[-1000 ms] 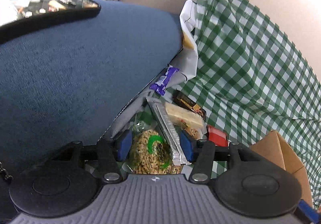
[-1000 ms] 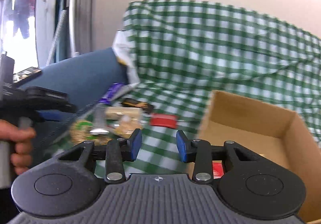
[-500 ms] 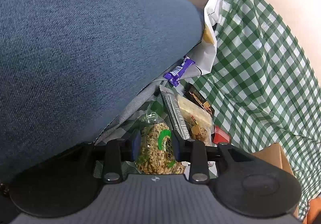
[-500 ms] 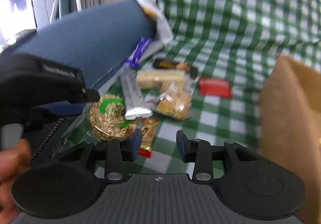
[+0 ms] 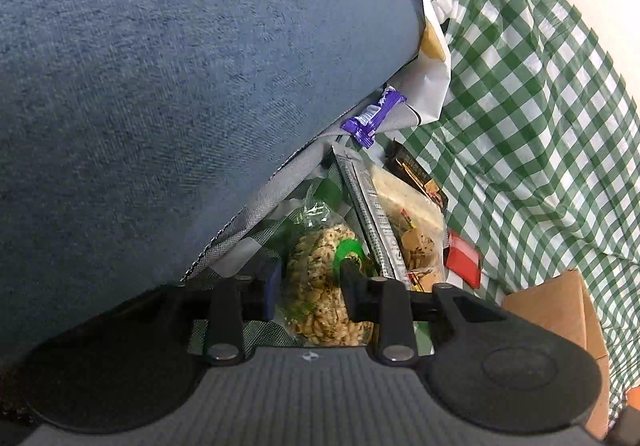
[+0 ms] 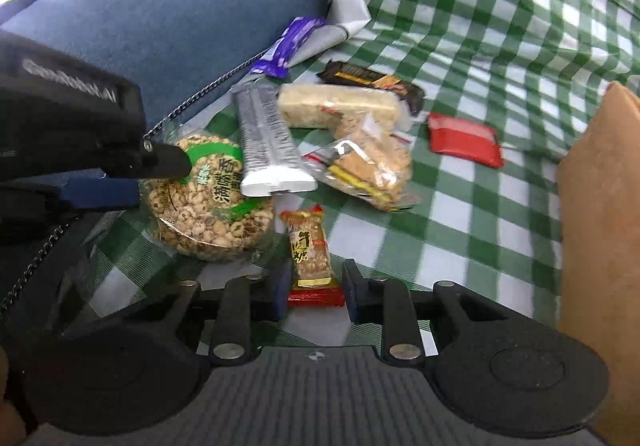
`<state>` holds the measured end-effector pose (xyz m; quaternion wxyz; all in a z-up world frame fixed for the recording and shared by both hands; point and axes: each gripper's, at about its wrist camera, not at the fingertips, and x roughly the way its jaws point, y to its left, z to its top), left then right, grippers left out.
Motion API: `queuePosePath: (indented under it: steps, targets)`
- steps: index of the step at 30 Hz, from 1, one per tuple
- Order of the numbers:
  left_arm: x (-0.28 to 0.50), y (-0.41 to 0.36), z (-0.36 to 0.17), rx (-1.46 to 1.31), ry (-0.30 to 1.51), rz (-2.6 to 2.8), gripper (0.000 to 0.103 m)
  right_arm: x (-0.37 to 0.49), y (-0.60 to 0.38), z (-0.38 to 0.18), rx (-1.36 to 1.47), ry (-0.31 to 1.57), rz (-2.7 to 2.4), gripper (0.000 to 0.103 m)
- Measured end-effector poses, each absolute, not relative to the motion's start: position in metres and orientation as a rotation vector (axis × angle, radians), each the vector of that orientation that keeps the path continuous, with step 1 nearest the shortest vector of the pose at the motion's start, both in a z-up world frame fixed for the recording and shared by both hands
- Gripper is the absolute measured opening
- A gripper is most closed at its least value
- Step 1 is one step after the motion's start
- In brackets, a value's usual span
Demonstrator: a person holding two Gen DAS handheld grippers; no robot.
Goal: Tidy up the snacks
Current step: 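Grasp the small red-wrapped snack with the right tool while the left tool approaches the peanut tub, then hold the small snack in the right tool while the left tool closes on the peanut tub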
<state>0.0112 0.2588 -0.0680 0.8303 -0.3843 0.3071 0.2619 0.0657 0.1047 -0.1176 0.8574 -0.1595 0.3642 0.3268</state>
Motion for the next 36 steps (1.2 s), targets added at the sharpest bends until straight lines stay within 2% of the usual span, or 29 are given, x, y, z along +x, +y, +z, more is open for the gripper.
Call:
queuePosePath:
  steps: [9, 23, 25, 26, 27, 31, 33, 36]
  targets:
    - [0.009, 0.255, -0.065, -0.800, 0.657, 0.474, 0.025, 0.034, 0.041, -0.104, -0.336, 0.772, 0.664, 0.017]
    - [-0.016, 0.217, -0.077, -0.784, 0.800, 0.307, 0.025, 0.002, -0.016, -0.118, -0.301, 0.802, 0.617, 0.019]
    - [-0.016, 0.207, -0.070, -0.700, 0.762, 0.329, 0.033, 0.003, -0.018, -0.119, -0.289, 0.803, 0.623, 0.023]
    - [-0.014, 0.202, -0.068, -0.657, 0.751, 0.331, 0.047, 0.004, -0.019, -0.120, -0.286, 0.809, 0.627, 0.031]
    - [-0.013, 0.197, -0.066, -0.621, 0.749, 0.337, 0.057, 0.004, -0.021, -0.122, -0.275, 0.812, 0.629, 0.034]
    - [-0.001, 0.180, -0.071, -0.514, 0.769, 0.361, 0.065, 0.008, -0.026, -0.124, -0.234, 0.817, 0.641, 0.034]
    - [0.005, 0.176, -0.072, -0.469, 0.767, 0.367, 0.085, 0.008, -0.027, -0.119, -0.216, 0.796, 0.665, 0.034]
    - [0.016, 0.169, -0.076, -0.387, 0.782, 0.385, 0.095, 0.006, -0.027, -0.117, -0.221, 0.774, 0.684, 0.034]
